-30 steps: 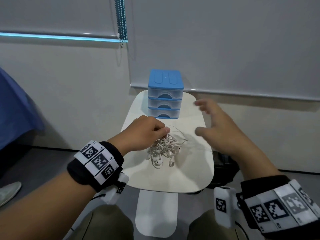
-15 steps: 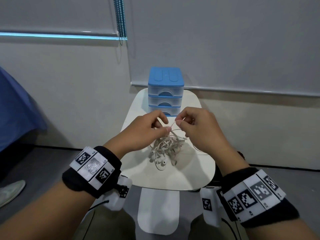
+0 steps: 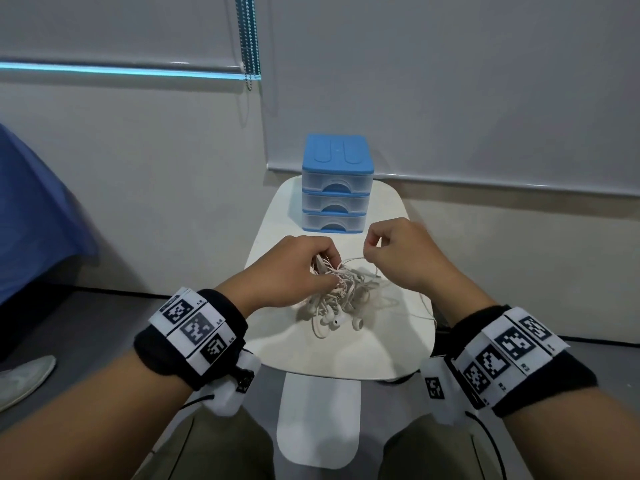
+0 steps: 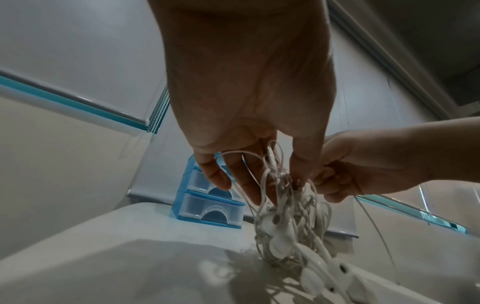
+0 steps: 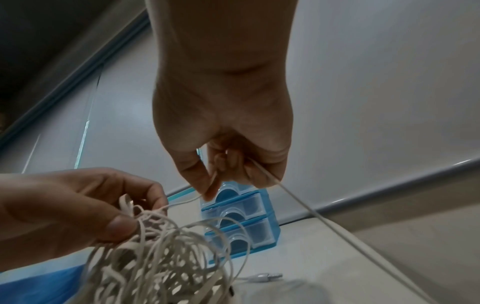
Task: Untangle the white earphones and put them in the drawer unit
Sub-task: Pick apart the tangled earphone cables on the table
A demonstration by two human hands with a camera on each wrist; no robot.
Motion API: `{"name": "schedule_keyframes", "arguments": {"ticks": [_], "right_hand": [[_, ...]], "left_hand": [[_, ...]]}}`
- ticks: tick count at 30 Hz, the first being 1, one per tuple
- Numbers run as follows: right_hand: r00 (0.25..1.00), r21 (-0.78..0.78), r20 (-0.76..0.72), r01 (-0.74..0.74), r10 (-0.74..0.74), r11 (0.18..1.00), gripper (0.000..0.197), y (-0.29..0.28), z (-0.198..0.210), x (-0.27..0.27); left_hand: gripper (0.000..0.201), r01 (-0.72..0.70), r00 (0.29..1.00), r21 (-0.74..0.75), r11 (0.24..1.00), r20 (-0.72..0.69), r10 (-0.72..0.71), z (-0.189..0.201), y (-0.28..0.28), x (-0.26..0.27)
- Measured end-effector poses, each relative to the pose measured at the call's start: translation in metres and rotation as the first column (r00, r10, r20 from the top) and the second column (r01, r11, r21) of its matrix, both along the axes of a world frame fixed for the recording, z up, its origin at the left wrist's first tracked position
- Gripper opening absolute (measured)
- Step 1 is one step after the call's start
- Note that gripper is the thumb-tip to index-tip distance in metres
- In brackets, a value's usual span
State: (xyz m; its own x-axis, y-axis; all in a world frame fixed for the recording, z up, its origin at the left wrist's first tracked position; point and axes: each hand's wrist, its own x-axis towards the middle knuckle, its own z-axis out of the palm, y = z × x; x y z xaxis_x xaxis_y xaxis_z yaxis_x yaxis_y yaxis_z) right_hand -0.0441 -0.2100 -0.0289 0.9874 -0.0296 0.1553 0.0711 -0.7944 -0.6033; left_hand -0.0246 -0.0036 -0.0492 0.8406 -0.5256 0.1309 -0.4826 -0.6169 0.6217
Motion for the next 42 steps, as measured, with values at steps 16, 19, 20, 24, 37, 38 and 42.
{"name": "schedule_keyframes", "arguments": {"ticks": [16, 19, 20, 24, 37, 38, 42], "right_hand": [[0.983, -0.011, 0.02, -0.18, 0.18, 0.984, 0.015, 0.004, 0.002, -0.004], [0.985, 0.092, 0.16, -0.083, 0.067, 0.992, 0.014, 0.003, 0.002, -0.004], [0.985, 0.14, 0.158, -0.088, 0.065, 0.986, 0.013, 0.003, 0.004, -0.006], [0.984, 0.09, 0.0, -0.175, 0.176, 0.98, 0.012, 0.006, 0.005, -0.017], [0.996, 0.192, -0.075, -0.03, 0.045, 0.981, 0.018, 0.013, -0.02, -0.015], [0.996, 0.228, -0.086, -0.017, 0.038, 0.974, 0.018, 0.014, -0.021, -0.015], [0.991, 0.357, -0.133, 0.021, 0.028, 0.934, 0.017, 0.018, -0.023, -0.015]], "left_hand": [[0.026, 0.087, 0.995, -0.017, 0.996, 0.055, -0.086, 0.007, -0.01, -0.002], [0.024, 0.048, 0.998, 0.001, 0.999, 0.045, -0.048, 0.009, -0.01, 0.001], [0.025, 0.036, 0.999, -0.006, 0.999, 0.031, -0.036, 0.01, -0.01, 0.002], [0.025, 0.009, 1.0, -0.032, 0.999, -0.008, -0.009, 0.011, -0.011, 0.003], [0.021, -0.015, 0.998, -0.058, 0.998, -0.054, 0.012, 0.009, -0.014, 0.001], [0.021, -0.017, 0.999, -0.054, 0.998, -0.051, 0.015, 0.009, -0.014, 0.001], [0.022, -0.028, 0.998, -0.06, 0.998, -0.054, 0.025, 0.008, -0.012, 0.001]]}}
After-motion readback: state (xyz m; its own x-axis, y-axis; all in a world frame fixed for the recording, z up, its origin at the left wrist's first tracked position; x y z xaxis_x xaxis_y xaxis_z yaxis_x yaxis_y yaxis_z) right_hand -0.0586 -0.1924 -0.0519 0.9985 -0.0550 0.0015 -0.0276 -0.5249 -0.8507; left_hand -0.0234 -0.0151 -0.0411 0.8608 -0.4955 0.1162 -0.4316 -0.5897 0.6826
